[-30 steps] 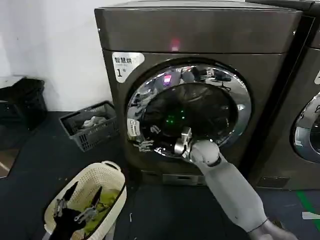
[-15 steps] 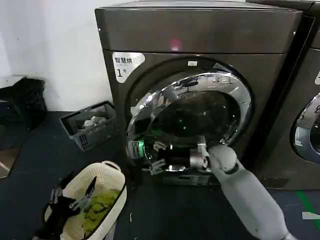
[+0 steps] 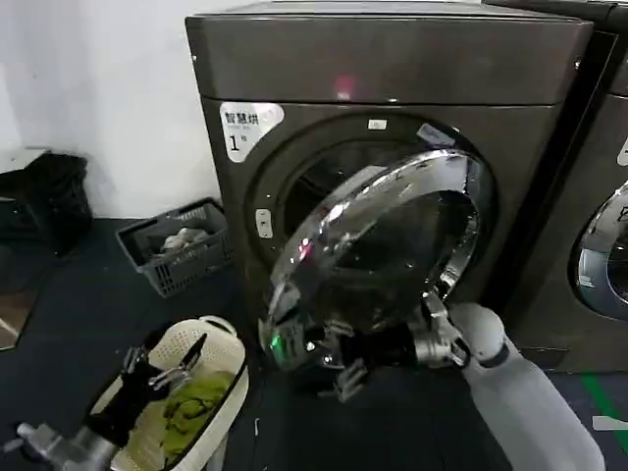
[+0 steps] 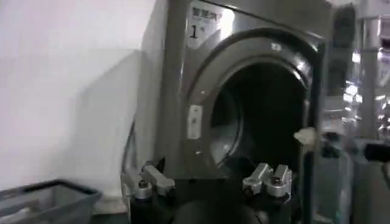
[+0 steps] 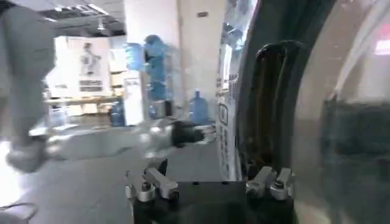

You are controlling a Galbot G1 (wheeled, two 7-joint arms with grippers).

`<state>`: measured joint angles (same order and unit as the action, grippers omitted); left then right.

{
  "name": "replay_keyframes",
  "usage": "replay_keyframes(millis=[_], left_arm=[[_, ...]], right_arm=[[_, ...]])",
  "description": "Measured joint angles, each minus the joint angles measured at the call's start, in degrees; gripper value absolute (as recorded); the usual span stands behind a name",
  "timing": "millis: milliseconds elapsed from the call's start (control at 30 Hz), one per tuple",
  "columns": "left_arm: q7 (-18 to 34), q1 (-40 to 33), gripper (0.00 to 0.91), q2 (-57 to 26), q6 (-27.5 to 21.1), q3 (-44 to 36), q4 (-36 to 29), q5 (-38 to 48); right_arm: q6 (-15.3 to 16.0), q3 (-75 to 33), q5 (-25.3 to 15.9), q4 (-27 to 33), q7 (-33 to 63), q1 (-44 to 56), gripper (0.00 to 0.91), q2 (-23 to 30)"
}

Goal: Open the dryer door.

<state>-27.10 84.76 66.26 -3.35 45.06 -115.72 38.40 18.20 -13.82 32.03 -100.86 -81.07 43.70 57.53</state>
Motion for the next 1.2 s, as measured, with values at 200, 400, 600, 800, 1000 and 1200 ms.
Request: replay_keyframes(millis=[200, 400, 600, 800, 1000, 1200], left_arm=[[0.2, -3.8, 0.907, -4.7, -2.3, -3.7, 3.0, 2.9], [0.4, -8.6, 0.907, -9.2, -4.6, -8.5, 6.3, 7.8], [0.4, -14.0, 0.907, -11.9, -7.4, -13.5, 8.0, 9.8], [-2.8, -18.6, 0.907, -12.1, -7.4, -19.1, 10.2, 10.7], [-5.5, -23.6, 0.907, -11.7, -7.3, -24.2, 12.6, 10.8], [-6.7, -29.1, 0.907, -10.6, -6.9, -29.7, 14.3, 10.4]], right_arm=[[-1.6, -3.9, -0.4, -2.1, -2.6, 3.5, 0.907, -1.8], [-4.1, -8.8, -0.4, -3.1, -2.7, 7.1, 0.907, -2.9], [-5.7, -16.0, -2.2, -3.5, -2.7, 12.2, 0.907, -3.1], [-5.1, -25.7, -2.2, -2.9, -1.7, 18.6, 0.907, -2.3], [-5.4, -37.0, -4.9, -1.3, -0.2, 23.7, 0.907, 0.1], [-5.0, -47.0, -5.8, 1.1, 4.3, 24.7, 0.907, 1.5]])
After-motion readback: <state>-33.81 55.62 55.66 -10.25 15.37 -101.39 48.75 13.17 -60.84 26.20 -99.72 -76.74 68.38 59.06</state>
